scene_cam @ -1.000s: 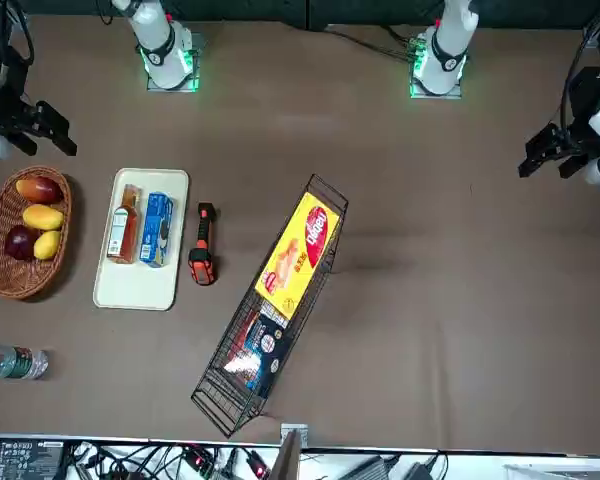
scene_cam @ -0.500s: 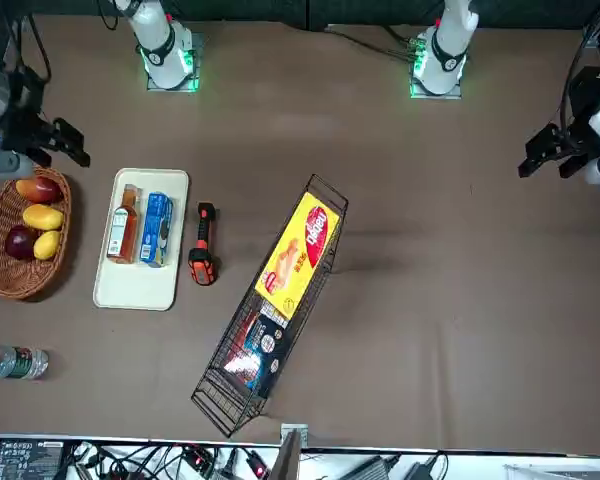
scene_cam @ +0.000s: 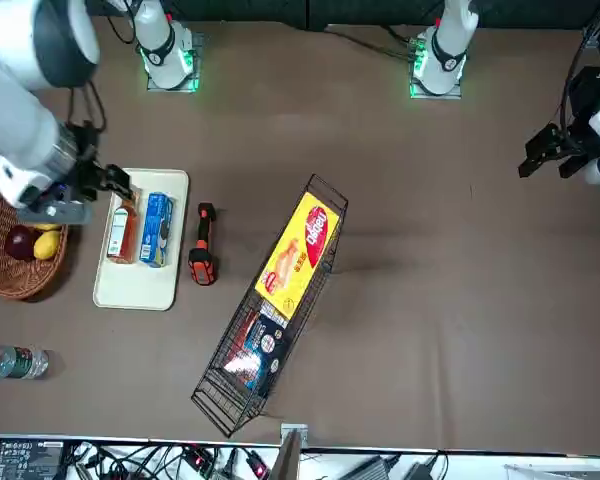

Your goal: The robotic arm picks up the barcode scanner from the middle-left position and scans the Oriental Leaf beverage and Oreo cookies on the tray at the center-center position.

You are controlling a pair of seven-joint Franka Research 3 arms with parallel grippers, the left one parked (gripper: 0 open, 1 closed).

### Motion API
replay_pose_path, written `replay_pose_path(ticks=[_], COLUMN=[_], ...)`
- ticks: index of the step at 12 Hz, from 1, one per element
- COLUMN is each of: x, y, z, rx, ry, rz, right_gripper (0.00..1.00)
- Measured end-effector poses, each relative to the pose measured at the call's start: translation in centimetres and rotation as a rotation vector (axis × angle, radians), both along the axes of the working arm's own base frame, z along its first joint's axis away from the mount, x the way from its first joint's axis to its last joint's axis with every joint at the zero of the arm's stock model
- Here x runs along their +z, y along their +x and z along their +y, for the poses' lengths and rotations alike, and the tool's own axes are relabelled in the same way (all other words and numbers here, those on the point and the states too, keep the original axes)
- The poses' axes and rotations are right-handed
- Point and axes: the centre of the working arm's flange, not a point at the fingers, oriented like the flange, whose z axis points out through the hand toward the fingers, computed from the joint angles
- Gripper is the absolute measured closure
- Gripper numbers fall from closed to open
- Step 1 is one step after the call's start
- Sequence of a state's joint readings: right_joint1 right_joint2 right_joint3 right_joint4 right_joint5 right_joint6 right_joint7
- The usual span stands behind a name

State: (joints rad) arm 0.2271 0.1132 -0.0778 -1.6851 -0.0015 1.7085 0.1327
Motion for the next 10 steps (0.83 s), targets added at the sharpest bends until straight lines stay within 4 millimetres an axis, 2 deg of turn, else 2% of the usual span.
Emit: replay_pose_path(ticks=[3, 8, 9, 10], x=[-4.3, -10.8, -13.6, -15.1], y=[0.4, 0.4, 0.6, 0.5], z=[4.1, 7.0, 7.9, 8.4], rx=[0.007, 0.030, 0.038, 0.044], ry=[-0.002, 0.020, 0.021, 0.022], rz=[-0.026, -0.030, -0.018, -0.019], right_gripper=[0.00, 0.00, 0.00, 0.00])
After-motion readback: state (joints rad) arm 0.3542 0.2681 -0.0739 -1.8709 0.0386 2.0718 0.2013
